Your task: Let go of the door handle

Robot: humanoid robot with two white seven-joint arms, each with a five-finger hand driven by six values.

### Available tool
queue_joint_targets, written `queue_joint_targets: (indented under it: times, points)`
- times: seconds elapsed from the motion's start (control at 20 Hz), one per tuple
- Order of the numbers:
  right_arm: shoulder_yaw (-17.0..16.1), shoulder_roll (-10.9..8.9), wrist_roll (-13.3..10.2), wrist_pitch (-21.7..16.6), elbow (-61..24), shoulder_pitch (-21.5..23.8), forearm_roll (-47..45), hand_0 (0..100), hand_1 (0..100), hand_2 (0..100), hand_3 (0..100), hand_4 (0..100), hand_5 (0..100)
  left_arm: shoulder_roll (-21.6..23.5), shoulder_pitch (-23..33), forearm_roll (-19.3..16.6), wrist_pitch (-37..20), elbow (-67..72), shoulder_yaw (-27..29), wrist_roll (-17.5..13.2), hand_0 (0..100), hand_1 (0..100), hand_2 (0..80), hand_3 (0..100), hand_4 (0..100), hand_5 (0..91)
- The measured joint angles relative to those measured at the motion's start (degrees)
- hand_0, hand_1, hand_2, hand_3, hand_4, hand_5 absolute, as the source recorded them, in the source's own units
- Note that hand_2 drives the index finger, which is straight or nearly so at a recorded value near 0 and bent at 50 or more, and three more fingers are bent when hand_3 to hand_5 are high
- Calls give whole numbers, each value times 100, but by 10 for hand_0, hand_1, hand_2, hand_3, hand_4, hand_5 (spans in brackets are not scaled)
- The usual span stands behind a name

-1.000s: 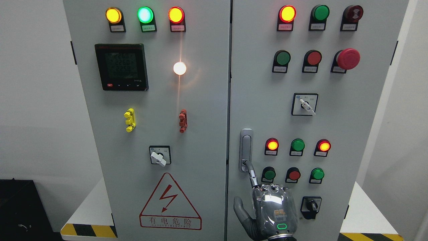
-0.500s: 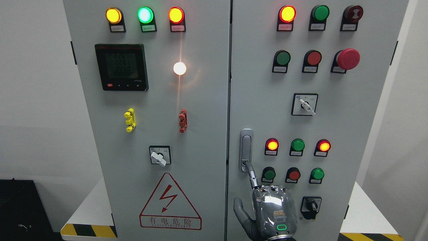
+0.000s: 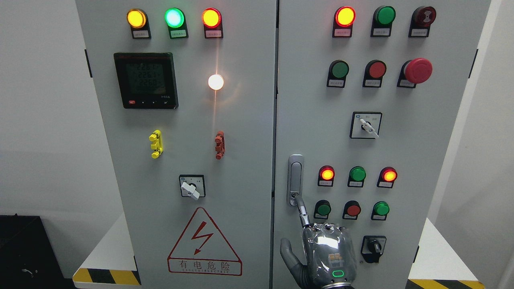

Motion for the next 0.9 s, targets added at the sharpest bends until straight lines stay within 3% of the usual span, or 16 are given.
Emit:
queue_joint_targets:
  times: [0.9]
  points:
    - [4,-6,12,-5,-5,9,9,521,276,85,1000,982,994,0,0,0,0,0,0,0,120,556,0,0,0,0]
